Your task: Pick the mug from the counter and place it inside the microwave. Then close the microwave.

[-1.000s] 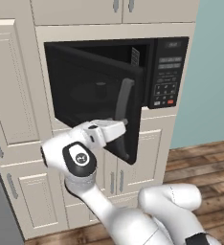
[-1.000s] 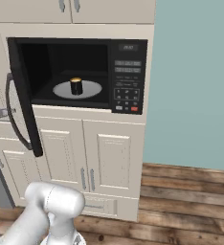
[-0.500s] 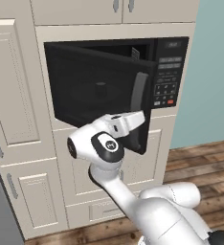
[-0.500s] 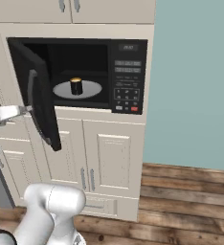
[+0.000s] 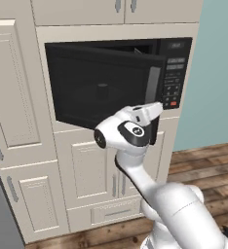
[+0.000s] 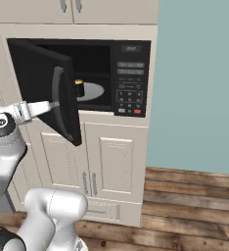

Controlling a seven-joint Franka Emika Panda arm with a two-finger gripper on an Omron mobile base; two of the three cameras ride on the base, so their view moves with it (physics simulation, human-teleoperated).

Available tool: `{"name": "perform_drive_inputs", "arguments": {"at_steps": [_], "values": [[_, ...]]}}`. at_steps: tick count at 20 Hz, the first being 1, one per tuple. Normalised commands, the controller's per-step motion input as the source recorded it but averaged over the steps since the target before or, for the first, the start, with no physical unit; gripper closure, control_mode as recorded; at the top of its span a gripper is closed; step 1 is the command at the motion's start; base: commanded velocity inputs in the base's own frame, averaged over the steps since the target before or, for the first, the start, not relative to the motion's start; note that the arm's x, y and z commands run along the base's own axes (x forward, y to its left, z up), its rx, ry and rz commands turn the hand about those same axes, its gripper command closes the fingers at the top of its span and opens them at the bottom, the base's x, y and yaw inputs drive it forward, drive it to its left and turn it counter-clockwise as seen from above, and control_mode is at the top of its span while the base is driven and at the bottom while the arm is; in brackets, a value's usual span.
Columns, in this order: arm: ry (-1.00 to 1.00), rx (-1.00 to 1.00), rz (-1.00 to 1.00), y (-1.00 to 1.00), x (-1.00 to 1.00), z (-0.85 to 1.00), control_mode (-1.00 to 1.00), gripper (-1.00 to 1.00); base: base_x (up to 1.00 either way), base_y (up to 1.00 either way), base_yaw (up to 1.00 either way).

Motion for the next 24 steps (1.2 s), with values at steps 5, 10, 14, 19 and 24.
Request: {"name": "perform_drive_inputs", "arguments": {"at_steps": [5,10,14,19,24], "values": [[0.04,0.01,0.00,-0.29,0.45,0.28,-1.00,-1.00,0.00,0.00,0.00],[0.02,0.03,0.00,-0.17,0.38,0.39,-1.00,-1.00,0.00,0.00,0.00],[0.04,0.04,0.00,-0.15,0.33,0.37,-1.00,-1.00,0.00,0.00,0.00],[0.04,0.07,0.05,-0.04,0.43,0.03,-1.00,-1.00,0.00,0.00,0.00],[0.00,0.10,0.14,0.00,0.45,0.00,-1.00,-1.00,0.00,0.00,0.00]]}}
